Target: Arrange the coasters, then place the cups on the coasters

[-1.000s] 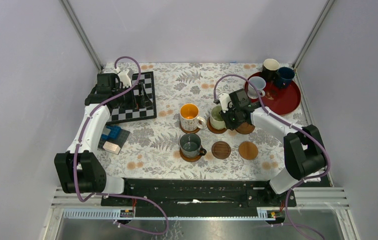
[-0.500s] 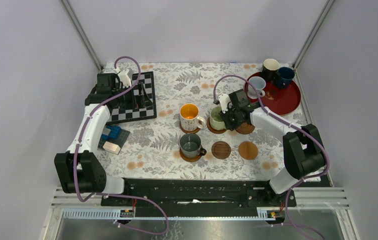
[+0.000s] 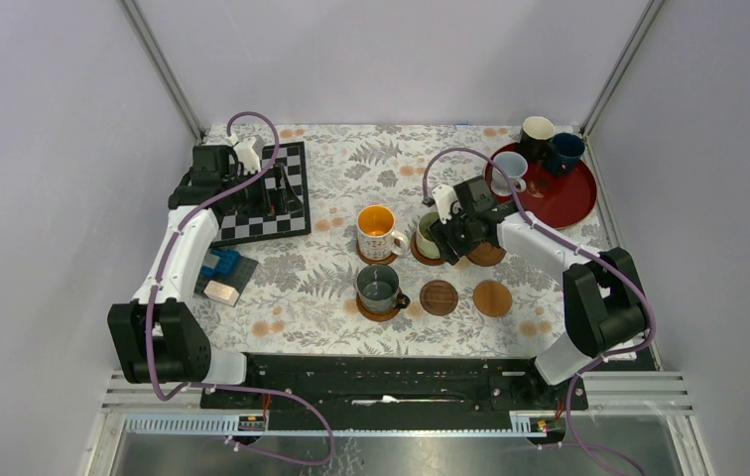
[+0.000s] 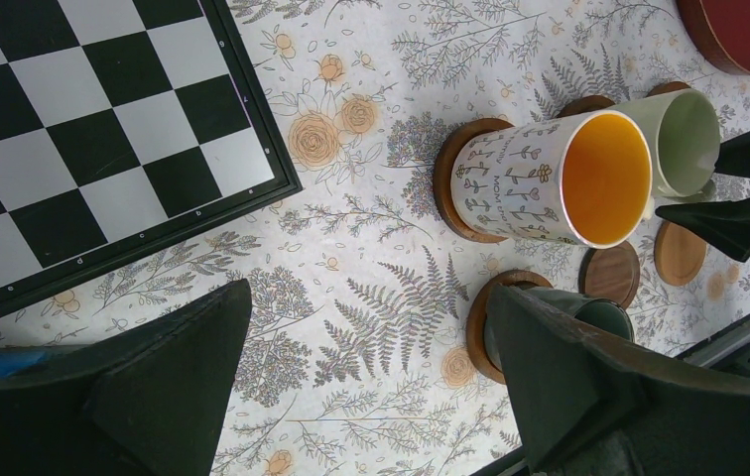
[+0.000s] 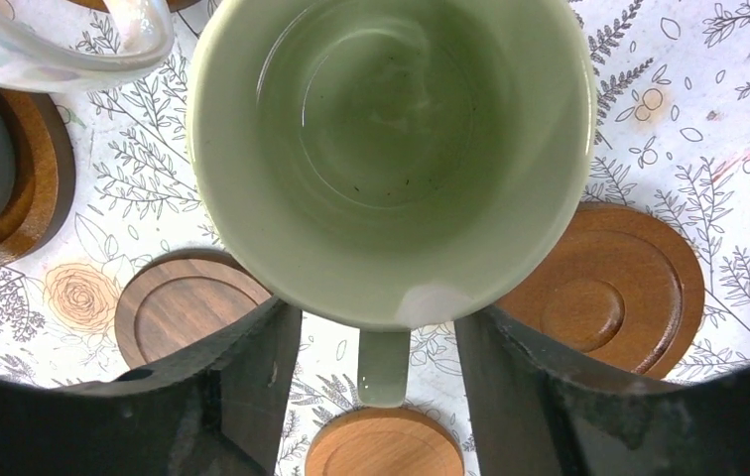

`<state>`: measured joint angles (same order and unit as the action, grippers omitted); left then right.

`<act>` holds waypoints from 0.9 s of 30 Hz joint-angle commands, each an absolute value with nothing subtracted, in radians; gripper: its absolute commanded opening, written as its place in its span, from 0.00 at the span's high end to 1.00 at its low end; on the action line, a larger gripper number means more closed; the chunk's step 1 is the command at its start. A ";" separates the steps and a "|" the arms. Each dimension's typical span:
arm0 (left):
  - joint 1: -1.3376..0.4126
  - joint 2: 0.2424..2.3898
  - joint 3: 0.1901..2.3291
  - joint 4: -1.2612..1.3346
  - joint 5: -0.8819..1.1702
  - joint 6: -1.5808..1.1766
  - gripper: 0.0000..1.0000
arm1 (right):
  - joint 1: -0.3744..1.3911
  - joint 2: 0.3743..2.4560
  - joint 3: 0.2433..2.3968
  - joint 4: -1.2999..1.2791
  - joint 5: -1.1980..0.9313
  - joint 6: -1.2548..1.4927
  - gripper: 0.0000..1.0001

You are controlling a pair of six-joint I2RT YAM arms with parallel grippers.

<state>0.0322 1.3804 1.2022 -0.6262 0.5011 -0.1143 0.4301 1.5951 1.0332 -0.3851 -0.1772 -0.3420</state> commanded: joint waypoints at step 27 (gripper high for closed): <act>0.036 1.391 1.264 -0.604 0.557 -0.097 0.01 | -0.118 1.700 1.728 -0.714 -0.488 -0.406 0.01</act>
<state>0.0322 1.3846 1.2232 -0.6342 0.5236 -0.1055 -0.0338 1.6367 1.6299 -0.6567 -0.4736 -0.3607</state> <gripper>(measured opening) 0.989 0.993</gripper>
